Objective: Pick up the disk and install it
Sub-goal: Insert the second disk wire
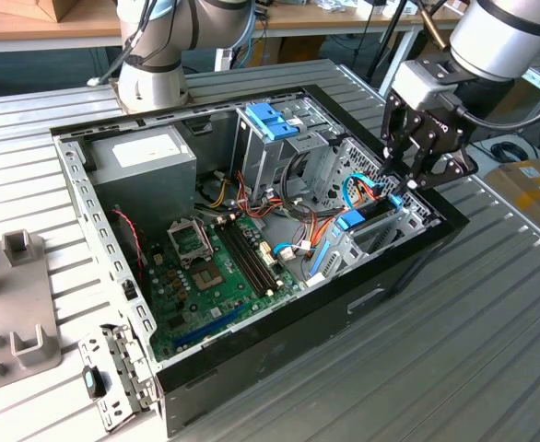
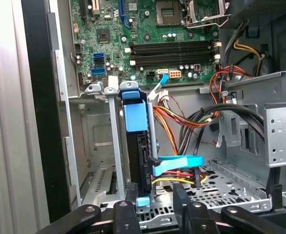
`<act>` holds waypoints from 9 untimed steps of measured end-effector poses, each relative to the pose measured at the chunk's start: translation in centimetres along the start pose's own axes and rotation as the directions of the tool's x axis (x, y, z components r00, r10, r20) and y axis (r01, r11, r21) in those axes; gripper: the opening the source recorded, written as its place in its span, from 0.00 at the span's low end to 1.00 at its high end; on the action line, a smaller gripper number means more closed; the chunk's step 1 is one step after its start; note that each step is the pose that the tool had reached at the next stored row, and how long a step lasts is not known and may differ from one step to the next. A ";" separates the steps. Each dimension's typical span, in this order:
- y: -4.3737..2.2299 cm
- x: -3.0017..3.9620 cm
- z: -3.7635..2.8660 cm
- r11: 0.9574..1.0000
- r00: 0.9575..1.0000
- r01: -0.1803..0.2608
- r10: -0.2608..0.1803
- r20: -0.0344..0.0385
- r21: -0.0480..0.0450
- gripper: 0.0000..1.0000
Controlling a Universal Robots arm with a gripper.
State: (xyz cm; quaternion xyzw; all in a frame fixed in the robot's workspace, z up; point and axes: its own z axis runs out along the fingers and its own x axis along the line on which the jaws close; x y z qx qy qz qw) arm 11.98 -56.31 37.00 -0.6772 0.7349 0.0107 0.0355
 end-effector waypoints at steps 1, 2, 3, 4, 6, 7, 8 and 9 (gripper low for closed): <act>0.11 0.01 0.02 1.000 1.000 0.000 0.000 0.000 0.000 0.42; 0.22 0.02 0.03 1.000 1.000 0.000 0.000 0.000 0.000 0.42; 0.34 0.03 0.04 1.000 1.000 0.000 0.000 0.000 0.000 0.42; 0.46 0.04 0.05 1.000 1.000 0.000 0.000 0.000 0.000 0.42; 0.80 0.08 0.10 1.000 1.000 0.000 0.000 0.000 0.000 0.42; 0.93 0.10 0.12 1.000 1.000 0.000 0.000 0.000 0.000 0.42; 1.05 0.12 0.15 1.000 1.000 0.000 0.000 0.000 0.000 0.42; 1.16 0.13 0.17 1.000 1.000 0.000 0.000 0.000 0.000 0.42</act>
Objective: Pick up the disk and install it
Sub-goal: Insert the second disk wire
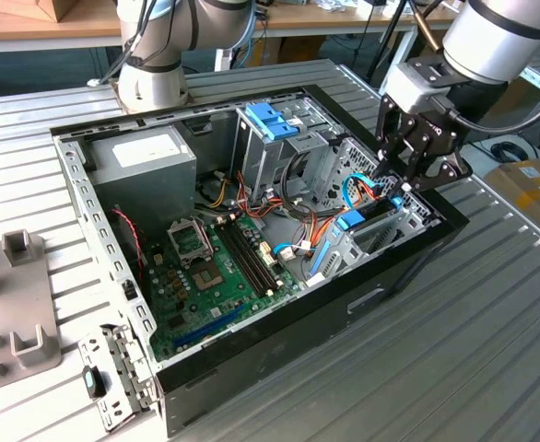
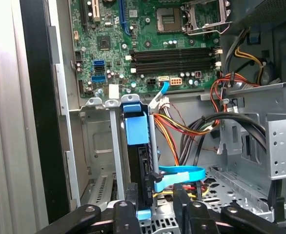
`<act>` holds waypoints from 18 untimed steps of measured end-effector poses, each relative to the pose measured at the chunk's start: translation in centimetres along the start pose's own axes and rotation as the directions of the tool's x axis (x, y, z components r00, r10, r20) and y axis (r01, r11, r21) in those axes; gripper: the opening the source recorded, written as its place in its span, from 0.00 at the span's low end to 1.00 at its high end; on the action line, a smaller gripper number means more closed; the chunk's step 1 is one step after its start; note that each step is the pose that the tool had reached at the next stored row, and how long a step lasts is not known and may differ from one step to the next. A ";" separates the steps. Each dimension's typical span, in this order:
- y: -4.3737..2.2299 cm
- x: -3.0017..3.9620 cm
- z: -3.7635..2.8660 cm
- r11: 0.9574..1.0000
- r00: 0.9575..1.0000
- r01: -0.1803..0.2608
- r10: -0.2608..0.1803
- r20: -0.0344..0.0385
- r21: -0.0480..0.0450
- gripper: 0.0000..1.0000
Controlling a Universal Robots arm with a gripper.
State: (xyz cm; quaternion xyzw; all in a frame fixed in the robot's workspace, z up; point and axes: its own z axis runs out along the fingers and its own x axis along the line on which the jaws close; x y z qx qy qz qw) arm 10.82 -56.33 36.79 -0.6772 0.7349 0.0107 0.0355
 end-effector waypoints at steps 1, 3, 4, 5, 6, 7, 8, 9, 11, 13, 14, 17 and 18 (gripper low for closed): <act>0.15 0.02 0.04 1.000 1.000 0.000 0.000 0.000 0.000 0.42; 0.41 0.06 0.16 1.000 1.000 0.000 0.000 0.000 0.000 0.42; 0.45 0.06 0.23 1.000 1.000 0.000 0.000 0.000 0.000 0.42; 0.45 0.07 0.31 1.000 1.000 0.000 0.000 0.000 0.000 0.42; 0.47 0.11 0.45 1.000 1.000 0.000 0.000 0.000 0.000 0.42; 0.48 0.14 0.58 1.000 1.000 0.000 0.000 0.000 0.000 0.42; 0.49 0.15 0.67 1.000 1.000 0.000 0.000 0.000 0.000 0.42; 0.50 0.18 0.77 1.000 1.000 0.000 0.000 0.000 0.000 0.42; 0.50 0.18 0.78 1.000 1.000 0.000 0.000 -0.001 0.000 0.42; 0.50 0.19 0.80 1.000 1.000 0.000 0.000 -0.001 0.000 0.42; 0.50 0.19 0.80 1.000 1.000 0.000 0.000 -0.001 0.000 0.42; 0.50 0.19 0.80 1.000 1.000 0.000 0.000 -0.001 0.000 0.27; 0.50 0.19 0.80 1.000 1.000 0.000 0.000 -0.001 0.000 0.22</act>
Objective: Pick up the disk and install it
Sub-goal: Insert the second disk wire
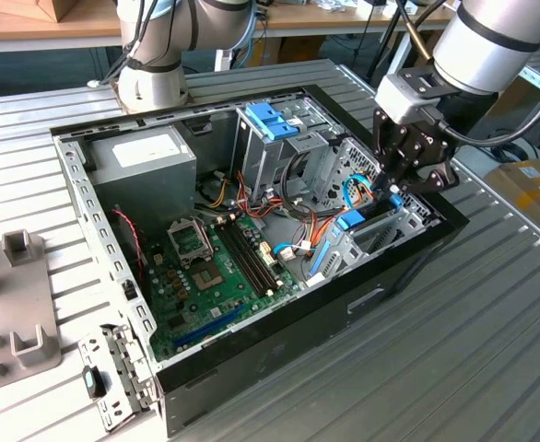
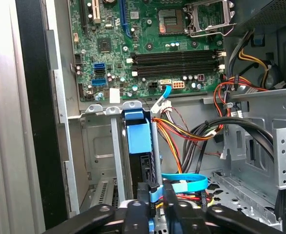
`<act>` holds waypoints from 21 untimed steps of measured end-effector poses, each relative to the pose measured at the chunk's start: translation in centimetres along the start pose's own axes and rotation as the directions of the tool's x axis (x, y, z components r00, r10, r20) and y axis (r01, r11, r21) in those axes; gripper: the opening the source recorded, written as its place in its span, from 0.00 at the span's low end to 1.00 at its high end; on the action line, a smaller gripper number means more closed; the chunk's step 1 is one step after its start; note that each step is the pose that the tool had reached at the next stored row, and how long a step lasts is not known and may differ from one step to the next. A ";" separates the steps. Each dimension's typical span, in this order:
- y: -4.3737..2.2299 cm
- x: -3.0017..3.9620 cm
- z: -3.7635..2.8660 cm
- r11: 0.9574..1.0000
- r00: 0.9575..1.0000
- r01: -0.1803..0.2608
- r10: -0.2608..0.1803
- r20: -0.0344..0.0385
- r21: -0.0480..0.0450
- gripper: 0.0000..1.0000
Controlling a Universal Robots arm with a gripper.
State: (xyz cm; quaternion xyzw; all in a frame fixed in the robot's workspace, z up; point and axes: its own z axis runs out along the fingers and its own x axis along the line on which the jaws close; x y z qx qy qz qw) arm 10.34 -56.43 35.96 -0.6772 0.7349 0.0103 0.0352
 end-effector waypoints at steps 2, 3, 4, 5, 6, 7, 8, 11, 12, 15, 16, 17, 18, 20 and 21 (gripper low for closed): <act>0.00 0.00 0.00 1.000 1.000 0.000 0.000 0.000 0.000 0.16; 0.00 0.00 0.00 1.000 1.000 0.000 0.000 0.000 0.000 0.16; 0.00 0.00 0.00 1.000 1.000 0.000 0.000 0.000 0.000 0.16; 0.00 0.00 0.00 1.000 1.000 0.000 0.000 0.000 0.000 0.16; 0.00 0.00 0.00 1.000 1.000 0.000 0.000 0.000 0.000 0.16; 0.00 0.00 0.00 1.000 1.000 0.000 0.000 0.000 0.000 0.16; 0.00 0.00 0.00 1.000 1.000 0.000 0.000 0.000 0.000 0.16; 0.01 0.00 0.00 1.000 1.000 0.000 0.000 -0.001 0.000 0.16; 0.03 0.02 0.00 1.000 1.000 0.000 0.000 -0.001 0.000 0.16; 0.17 0.10 0.03 1.000 1.000 0.000 0.000 -0.001 0.000 0.16; 0.20 0.12 0.05 1.000 1.000 0.000 0.000 -0.001 0.000 0.16; 0.20 0.13 0.09 1.000 1.000 0.003 -0.003 -0.001 0.000 0.16; 0.21 0.13 0.10 1.000 1.000 0.015 -0.015 0.000 -0.001 0.16; 0.22 0.13 0.13 0.999 0.999 0.041 -0.041 0.001 -0.003 0.16; 0.21 0.13 0.15 0.999 0.999 0.053 -0.053 0.001 -0.003 0.16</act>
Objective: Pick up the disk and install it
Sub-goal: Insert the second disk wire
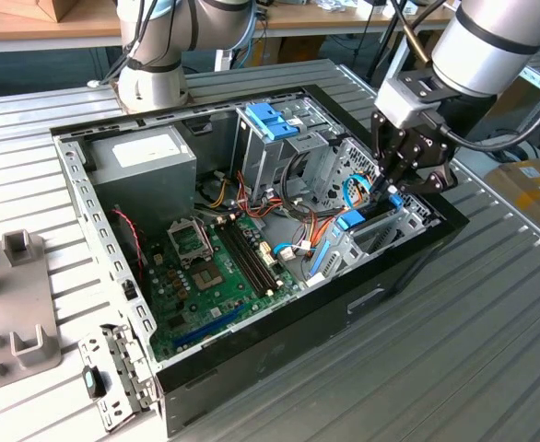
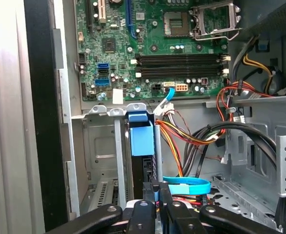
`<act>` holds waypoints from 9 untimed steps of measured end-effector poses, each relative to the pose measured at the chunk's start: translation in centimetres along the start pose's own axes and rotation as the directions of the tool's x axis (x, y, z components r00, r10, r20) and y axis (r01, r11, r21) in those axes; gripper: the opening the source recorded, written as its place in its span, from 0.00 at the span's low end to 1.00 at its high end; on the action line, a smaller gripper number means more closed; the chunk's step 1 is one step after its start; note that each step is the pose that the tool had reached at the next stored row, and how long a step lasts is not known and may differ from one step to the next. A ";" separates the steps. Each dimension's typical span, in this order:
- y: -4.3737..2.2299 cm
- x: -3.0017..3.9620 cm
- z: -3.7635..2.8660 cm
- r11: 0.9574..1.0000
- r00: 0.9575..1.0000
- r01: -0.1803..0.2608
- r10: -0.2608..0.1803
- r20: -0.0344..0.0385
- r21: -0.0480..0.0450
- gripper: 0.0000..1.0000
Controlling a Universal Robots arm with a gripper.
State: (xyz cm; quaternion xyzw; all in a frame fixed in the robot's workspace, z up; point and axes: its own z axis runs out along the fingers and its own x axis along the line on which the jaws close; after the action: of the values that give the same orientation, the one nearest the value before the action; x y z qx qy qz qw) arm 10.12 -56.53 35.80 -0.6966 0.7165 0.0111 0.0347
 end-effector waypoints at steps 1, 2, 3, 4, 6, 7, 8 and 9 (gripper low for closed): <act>0.00 0.00 0.01 1.000 1.000 0.013 -0.013 0.000 -0.001 0.16; 0.00 0.00 0.01 1.000 1.000 0.021 -0.021 0.001 -0.001 0.16; 0.00 0.00 0.01 1.000 1.000 0.021 -0.021 0.001 -0.001 0.16; 0.00 0.00 0.00 1.000 1.000 0.021 -0.021 0.001 -0.001 0.16; 0.00 0.00 0.00 1.000 1.000 0.021 -0.021 0.001 -0.001 0.16; -0.01 0.00 0.00 1.000 1.000 0.022 -0.022 0.001 -0.001 0.16; -0.01 0.00 0.01 1.000 1.000 0.022 -0.022 0.001 0.002 0.16; -0.01 0.01 0.02 1.000 1.000 0.022 -0.022 0.001 0.010 0.16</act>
State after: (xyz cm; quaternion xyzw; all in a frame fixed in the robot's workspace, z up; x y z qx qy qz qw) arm 10.13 -56.54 35.78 -0.7044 0.7087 0.0074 0.0387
